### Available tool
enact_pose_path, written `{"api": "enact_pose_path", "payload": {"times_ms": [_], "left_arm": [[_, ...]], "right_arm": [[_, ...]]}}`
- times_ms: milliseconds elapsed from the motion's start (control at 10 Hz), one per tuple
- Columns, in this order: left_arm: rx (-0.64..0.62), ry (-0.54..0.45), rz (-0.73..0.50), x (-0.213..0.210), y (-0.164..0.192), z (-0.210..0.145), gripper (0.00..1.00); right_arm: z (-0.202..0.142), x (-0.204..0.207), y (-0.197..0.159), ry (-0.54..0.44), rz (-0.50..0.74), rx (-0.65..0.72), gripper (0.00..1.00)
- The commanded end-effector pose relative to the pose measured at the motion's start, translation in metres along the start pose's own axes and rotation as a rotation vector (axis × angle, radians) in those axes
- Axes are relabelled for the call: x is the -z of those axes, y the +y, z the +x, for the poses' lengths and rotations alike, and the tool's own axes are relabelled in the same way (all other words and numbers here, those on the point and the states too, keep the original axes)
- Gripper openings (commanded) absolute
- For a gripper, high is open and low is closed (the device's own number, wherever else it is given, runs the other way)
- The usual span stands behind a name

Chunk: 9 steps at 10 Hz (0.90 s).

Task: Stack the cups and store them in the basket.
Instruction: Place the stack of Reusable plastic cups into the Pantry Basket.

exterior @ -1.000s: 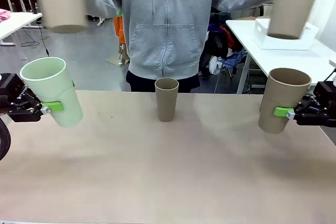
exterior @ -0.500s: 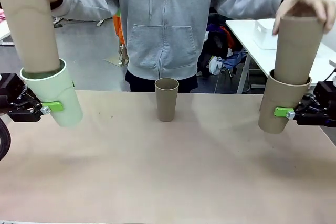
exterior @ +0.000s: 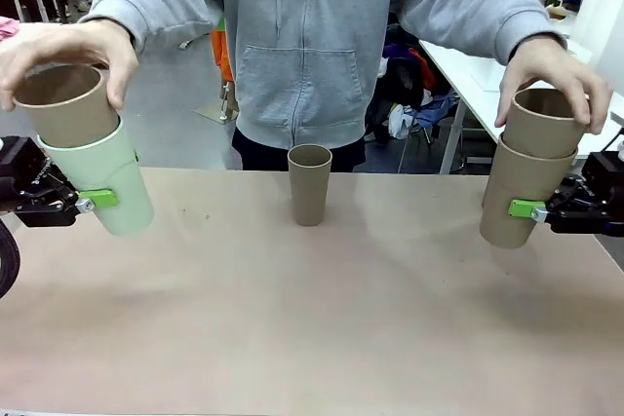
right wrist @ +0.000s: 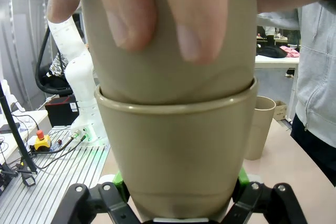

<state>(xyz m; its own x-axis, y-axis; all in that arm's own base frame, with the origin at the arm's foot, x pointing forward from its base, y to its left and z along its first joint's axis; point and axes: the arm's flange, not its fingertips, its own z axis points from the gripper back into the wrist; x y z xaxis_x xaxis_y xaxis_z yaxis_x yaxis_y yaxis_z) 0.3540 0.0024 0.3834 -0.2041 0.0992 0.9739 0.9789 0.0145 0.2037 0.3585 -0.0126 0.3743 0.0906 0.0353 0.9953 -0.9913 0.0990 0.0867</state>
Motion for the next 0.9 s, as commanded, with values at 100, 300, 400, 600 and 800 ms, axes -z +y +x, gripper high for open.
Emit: {"api": "enact_pose_path", "payload": {"times_ms": [100,300,400,600,800], "left_arm": [[0.007,-0.004,0.005,-0.0014,0.0003,0.0028,0.85],[0.007,-0.004,0.005,-0.0014,0.0003,0.0028,0.85],[0.007,-0.004,0.005,-0.0014,0.0003,0.0028,0.85],[0.007,-0.004,0.005,-0.0014,0.0003,0.0028,0.85],[0.007,-0.004,0.005,-0.0014,0.0003,0.0028,0.85]], "right_arm": [[0.0021,-0.0001,0.0003,-0.001,0.0,-0.005,0.85],[0.0021,-0.0001,0.0003,-0.001,0.0,-0.005,0.85],[0.0021,-0.0001,0.0003,-0.001,0.0,-0.005,0.85],[0.0021,-0.0001,0.0003,-0.001,0.0,-0.005,0.85],[0.0021,-0.0001,0.0003,-0.001,0.0,-0.005,0.85]]}}
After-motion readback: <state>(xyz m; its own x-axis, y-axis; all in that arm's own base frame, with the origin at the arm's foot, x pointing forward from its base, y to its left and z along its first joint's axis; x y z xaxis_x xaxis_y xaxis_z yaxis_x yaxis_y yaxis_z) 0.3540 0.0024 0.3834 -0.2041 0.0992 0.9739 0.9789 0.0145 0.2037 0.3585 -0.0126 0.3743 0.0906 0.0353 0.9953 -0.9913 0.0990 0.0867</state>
